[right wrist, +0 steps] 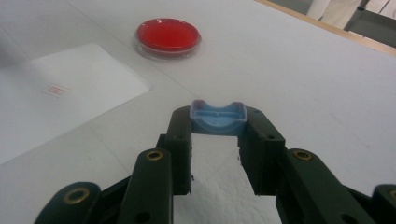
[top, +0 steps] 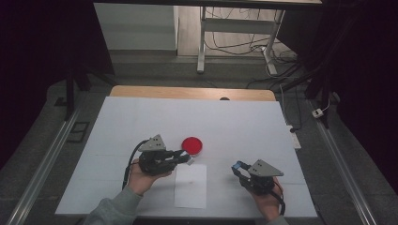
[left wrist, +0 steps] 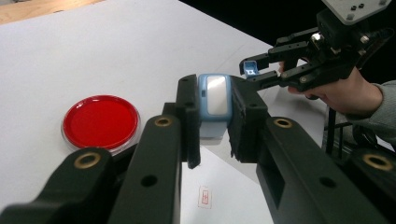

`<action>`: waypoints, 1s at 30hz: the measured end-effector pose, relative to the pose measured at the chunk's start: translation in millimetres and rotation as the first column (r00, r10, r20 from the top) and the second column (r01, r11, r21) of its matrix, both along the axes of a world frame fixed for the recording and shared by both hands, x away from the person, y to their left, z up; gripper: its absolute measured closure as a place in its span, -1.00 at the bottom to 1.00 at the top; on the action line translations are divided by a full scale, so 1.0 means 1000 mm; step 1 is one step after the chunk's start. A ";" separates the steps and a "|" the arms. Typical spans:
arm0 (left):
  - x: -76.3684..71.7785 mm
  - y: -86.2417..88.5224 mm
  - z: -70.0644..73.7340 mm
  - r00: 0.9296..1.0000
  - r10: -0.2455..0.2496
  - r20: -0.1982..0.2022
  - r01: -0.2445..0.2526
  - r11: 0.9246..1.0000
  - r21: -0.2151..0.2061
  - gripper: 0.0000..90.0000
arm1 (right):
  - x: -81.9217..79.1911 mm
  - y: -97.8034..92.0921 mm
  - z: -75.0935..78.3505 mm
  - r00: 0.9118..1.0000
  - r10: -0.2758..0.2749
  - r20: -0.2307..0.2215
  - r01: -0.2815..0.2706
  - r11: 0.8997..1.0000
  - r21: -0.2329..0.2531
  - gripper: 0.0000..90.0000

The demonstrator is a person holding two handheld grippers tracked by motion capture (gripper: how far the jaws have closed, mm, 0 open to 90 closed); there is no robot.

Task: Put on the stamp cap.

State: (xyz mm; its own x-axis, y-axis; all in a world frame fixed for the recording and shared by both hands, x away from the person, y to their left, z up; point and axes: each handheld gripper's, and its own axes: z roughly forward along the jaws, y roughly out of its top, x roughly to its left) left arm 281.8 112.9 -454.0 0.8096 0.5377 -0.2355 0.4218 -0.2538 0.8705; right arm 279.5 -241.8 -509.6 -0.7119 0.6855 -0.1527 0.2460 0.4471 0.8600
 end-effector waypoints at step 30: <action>-0.001 -0.006 -0.001 1.000 -0.005 -0.002 0.005 1.000 -0.007 0.66 | -0.002 0.048 -0.003 0.997 0.079 0.021 -0.079 0.997 -0.005 0.45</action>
State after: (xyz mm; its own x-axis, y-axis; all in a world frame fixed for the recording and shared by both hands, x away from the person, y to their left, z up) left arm 281.0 107.3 -455.1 0.8116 0.5321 -0.2412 0.4225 -0.2495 0.8713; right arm 277.9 -194.0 -512.9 -0.7602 0.6268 -0.1711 0.1917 0.4680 0.8627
